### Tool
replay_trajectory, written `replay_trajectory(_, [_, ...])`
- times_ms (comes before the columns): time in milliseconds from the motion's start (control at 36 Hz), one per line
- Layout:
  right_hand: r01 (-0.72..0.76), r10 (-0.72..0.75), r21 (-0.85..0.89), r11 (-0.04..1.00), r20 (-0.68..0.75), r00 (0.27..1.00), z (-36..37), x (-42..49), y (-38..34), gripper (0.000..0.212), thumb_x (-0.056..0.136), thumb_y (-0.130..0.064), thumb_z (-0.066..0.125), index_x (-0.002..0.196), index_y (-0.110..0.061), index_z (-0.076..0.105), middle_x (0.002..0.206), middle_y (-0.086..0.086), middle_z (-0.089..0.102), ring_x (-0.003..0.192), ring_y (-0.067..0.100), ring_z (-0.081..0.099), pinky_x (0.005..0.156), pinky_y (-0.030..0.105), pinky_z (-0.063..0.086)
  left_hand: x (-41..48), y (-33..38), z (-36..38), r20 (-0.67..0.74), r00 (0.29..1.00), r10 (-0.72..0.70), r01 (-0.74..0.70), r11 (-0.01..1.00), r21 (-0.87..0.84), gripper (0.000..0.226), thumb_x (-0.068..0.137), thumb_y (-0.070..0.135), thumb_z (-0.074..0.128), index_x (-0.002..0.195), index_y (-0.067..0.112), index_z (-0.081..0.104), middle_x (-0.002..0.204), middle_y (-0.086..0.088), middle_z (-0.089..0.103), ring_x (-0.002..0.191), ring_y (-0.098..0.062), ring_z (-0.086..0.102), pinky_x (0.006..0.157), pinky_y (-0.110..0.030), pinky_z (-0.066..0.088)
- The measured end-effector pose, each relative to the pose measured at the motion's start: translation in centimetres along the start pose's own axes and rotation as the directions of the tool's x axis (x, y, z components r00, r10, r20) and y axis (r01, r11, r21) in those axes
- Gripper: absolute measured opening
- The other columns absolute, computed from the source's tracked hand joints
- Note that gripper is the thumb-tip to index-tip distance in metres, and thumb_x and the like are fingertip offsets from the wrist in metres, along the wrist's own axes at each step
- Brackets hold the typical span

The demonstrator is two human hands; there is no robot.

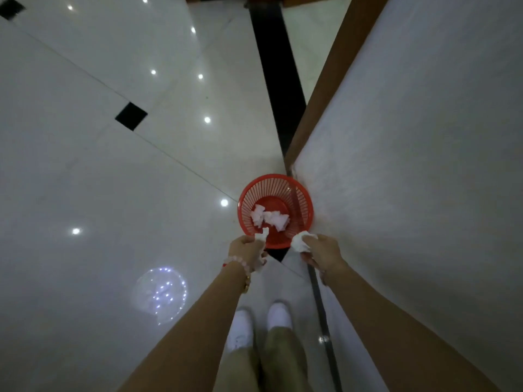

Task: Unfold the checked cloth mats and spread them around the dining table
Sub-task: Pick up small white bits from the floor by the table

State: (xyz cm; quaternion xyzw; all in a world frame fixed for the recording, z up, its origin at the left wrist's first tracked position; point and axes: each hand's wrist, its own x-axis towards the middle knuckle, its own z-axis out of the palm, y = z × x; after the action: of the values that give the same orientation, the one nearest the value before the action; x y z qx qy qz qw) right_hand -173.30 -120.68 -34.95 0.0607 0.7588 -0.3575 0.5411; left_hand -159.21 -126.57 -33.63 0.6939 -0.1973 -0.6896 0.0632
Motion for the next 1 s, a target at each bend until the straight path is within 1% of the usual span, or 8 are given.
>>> replay_trajectory(56, [-0.015,0.015,0.010,1.000,-0.006,1.000,1.2,3.4,0.4,0.026,0.089,0.000,0.054,0.112,0.010,0.060,0.056,0.003,0.066,0.050,0.012,0.062,0.037,0.013,0.046,3.5,-0.1,0.9,-0.041,0.999,-0.031,0.032,0.999,0.013,0.014,0.091,0.001,0.051,0.080,0.007,0.053,0.080,-0.010,0.054,0.063,-0.016,0.051,0.059,-0.027,0.047])
replay_trajectory(111, [-0.040,0.040,0.027,0.999,-0.001,0.999,2.1,6.5,0.9,0.030,0.088,0.001,0.055,0.116,0.009,0.059,0.070,0.008,0.068,0.061,0.016,0.064,0.040,0.015,0.050,6.9,-0.2,1.6,-0.083,0.997,-0.004,0.014,0.993,0.114,0.023,0.092,0.008,0.052,0.069,0.013,0.048,0.080,-0.007,0.054,0.066,-0.017,0.053,0.070,-0.030,0.050])
replay_trajectory(167, [-0.073,0.072,0.092,0.993,0.020,0.997,2.8,9.4,1.5,0.033,0.088,0.000,0.056,0.121,0.005,0.056,0.101,0.016,0.063,0.082,0.023,0.061,0.053,0.022,0.056,9.5,-0.2,2.4,-0.092,0.996,0.014,0.000,0.990,0.144,0.012,0.092,0.018,0.054,0.084,0.010,0.056,0.093,-0.008,0.057,0.085,-0.023,0.058,0.086,-0.033,0.051])
replay_trajectory(250, [-0.112,0.100,0.155,0.982,0.086,0.991,3.3,12.2,2.3,0.035,0.088,-0.006,0.058,0.123,-0.001,0.054,0.123,0.016,0.058,0.107,0.027,0.059,0.085,0.035,0.055,12.4,-0.2,2.8,-0.034,0.999,0.001,0.002,0.996,0.088,0.037,0.092,0.018,0.054,0.126,0.002,0.052,0.112,-0.010,0.058,0.105,-0.026,0.057,0.096,-0.036,0.049])
replay_trajectory(389, [-0.136,0.118,0.164,0.977,0.117,0.986,2.8,12.4,2.5,0.040,0.093,-0.016,0.054,0.131,-0.003,0.050,0.132,0.015,0.055,0.122,0.028,0.053,0.103,0.036,0.044,14.3,-0.4,1.4,0.040,0.998,-0.048,0.048,0.999,-0.007,0.040,0.095,0.013,0.048,0.133,-0.001,0.046,0.131,-0.015,0.054,0.112,-0.026,0.056,0.097,-0.039,0.048])
replay_trajectory(528, [-0.106,0.097,0.085,0.991,0.107,0.990,1.4,9.4,2.5,0.033,0.094,-0.013,0.051,0.126,-0.003,0.054,0.124,0.014,0.059,0.119,0.026,0.055,0.096,0.033,0.043,12.3,-0.9,-0.6,0.005,1.000,-0.025,0.025,0.999,0.045,0.016,0.094,0.010,0.050,0.109,0.005,0.054,0.100,-0.010,0.060,0.093,-0.021,0.057,0.084,-0.034,0.048])
replay_trajectory(667, [-0.011,0.012,-0.213,0.977,0.001,1.000,-0.5,5.1,3.8,0.013,0.093,-0.012,0.053,0.100,-0.004,0.060,0.080,0.011,0.062,0.068,0.018,0.057,0.074,0.033,0.050,8.1,-2.3,-3.7,-0.051,0.993,0.111,-0.095,0.965,0.244,0.013,0.095,0.013,0.048,0.101,0.006,0.056,0.094,-0.011,0.061,0.080,-0.021,0.059,0.066,-0.027,0.049])
replay_trajectory(1000, [0.099,-0.033,-0.507,0.856,0.136,0.990,-5.1,-17.9,4.3,0.016,0.093,-0.011,0.051,0.086,-0.007,0.065,0.075,0.013,0.065,0.069,0.023,0.060,0.067,0.028,0.050,-16.8,-11.3,-14.2,-0.086,0.995,0.056,-0.030,0.961,0.275,0.018,0.091,0.008,0.049,0.076,0.011,0.058,0.069,-0.009,0.062,0.063,-0.021,0.057,0.056,-0.025,0.043])
